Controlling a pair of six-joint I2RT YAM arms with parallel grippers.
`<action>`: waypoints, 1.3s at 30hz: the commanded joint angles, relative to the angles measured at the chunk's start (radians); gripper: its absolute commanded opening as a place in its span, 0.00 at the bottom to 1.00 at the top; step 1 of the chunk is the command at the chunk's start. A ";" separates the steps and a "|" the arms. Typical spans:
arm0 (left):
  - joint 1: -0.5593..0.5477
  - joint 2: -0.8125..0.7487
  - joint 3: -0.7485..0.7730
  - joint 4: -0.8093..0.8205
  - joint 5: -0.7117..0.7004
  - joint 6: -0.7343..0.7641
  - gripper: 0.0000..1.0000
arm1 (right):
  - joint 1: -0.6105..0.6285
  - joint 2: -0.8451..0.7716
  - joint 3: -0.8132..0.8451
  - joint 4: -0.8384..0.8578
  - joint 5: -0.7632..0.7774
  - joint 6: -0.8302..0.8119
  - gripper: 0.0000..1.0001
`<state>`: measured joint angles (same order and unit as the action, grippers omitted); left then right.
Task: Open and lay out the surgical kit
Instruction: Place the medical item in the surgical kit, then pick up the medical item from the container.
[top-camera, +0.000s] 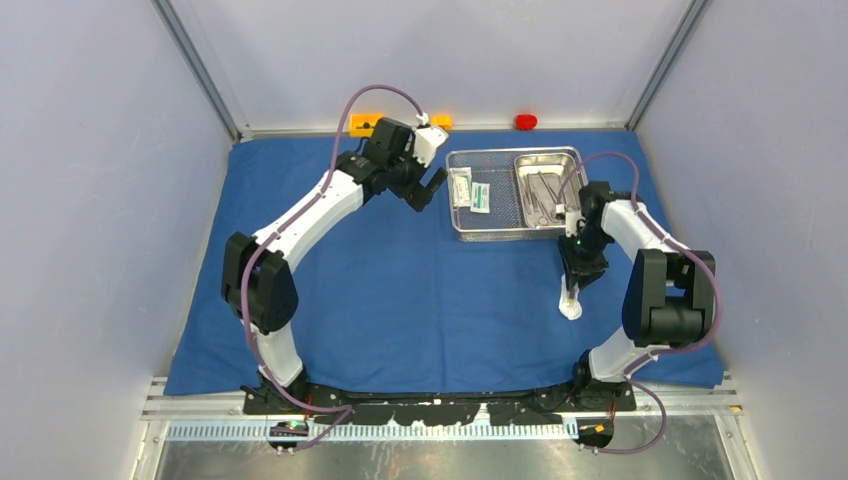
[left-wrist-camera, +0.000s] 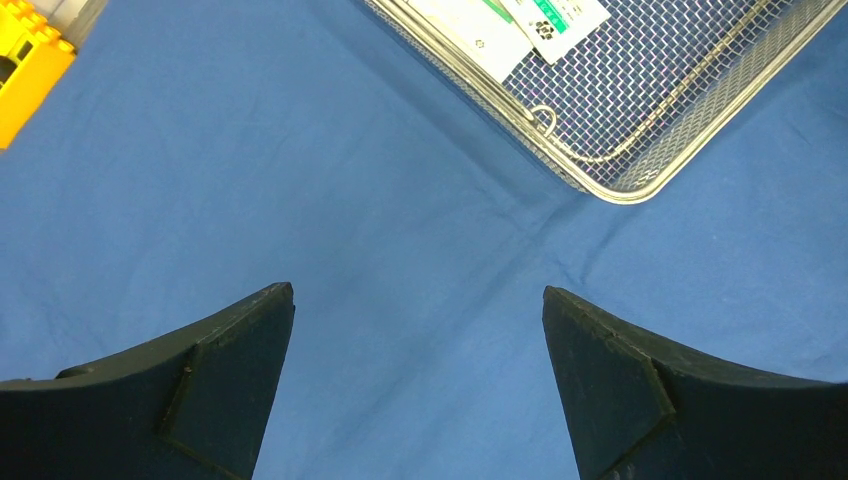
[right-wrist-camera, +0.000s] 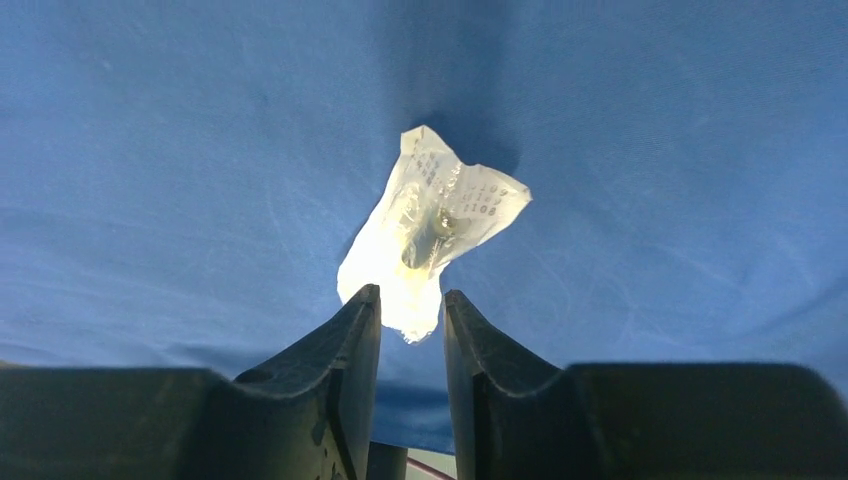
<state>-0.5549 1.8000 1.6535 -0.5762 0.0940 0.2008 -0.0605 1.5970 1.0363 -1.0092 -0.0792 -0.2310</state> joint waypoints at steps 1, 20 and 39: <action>0.005 -0.036 0.029 0.020 -0.026 0.025 0.98 | 0.002 -0.086 0.128 -0.013 0.002 0.002 0.37; 0.027 -0.166 -0.095 0.040 -0.062 0.007 1.00 | 0.322 0.397 0.716 0.337 0.050 0.337 0.59; 0.030 -0.190 -0.129 0.049 -0.069 -0.002 1.00 | 0.369 0.688 0.907 0.404 0.096 0.438 0.65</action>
<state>-0.5297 1.6619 1.5307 -0.5720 0.0345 0.2100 0.3004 2.2784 1.8919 -0.6495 0.0006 0.1768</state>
